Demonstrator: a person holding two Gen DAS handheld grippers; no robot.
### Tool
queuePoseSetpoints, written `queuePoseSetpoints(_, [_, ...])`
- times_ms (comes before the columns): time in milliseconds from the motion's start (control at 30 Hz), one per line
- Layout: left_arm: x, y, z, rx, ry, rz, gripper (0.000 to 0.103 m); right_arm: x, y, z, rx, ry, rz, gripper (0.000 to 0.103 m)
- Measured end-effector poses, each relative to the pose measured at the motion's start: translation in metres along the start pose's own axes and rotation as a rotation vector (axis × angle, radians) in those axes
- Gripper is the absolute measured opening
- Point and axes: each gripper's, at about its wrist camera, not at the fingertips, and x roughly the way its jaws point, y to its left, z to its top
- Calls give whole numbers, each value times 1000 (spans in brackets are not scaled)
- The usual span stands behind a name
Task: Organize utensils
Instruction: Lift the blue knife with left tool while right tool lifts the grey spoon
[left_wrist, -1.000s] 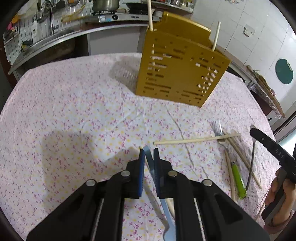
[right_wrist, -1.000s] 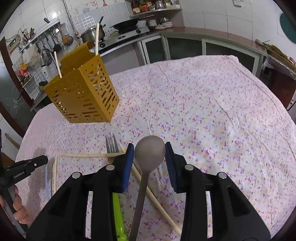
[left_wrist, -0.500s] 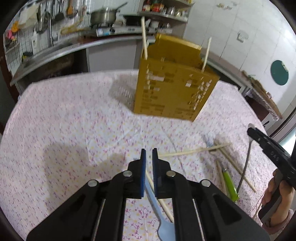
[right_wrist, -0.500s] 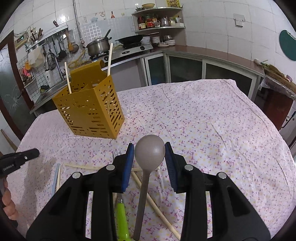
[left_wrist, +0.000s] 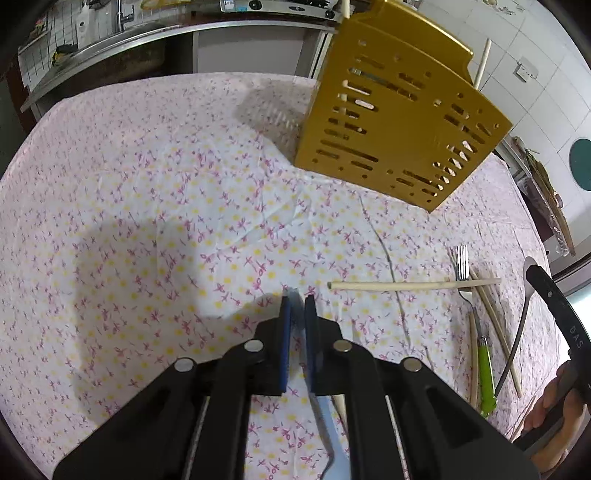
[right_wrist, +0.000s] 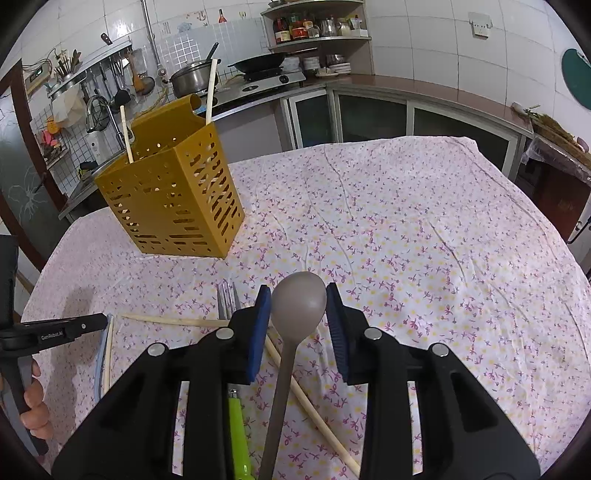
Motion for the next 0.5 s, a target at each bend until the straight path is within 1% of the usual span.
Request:
queuePoseSetpoints(100, [1,-1,-1,2,2,4,9,3,1,0,-3,8,2,27])
queuePoseSetpoints(133, [1,-3,-2,12,5,12,10,4,1,-1,-2,10,2,24])
queuePoseSetpoints(167, [4,-6,-2,22,11,21,16,5,1,-1,-3,12,3,18])
queuePoseSetpoints(200, [5,-7,-3,28,14,29,24,7,1,-1,-2,16,3,15])
queuePoseSetpoints(233, [6,-8,-4,35,14,42,25,7,1,-1,-2,19,3,15])
queuePoseSetpoints(367, [6,-11,-5,52,16,60,26,8,-1,-2,-3,24,0,15])
queuePoseSetpoints(500, [6,-10,-4,50,22,52,23,13,-5,-3,9,63,4,15])
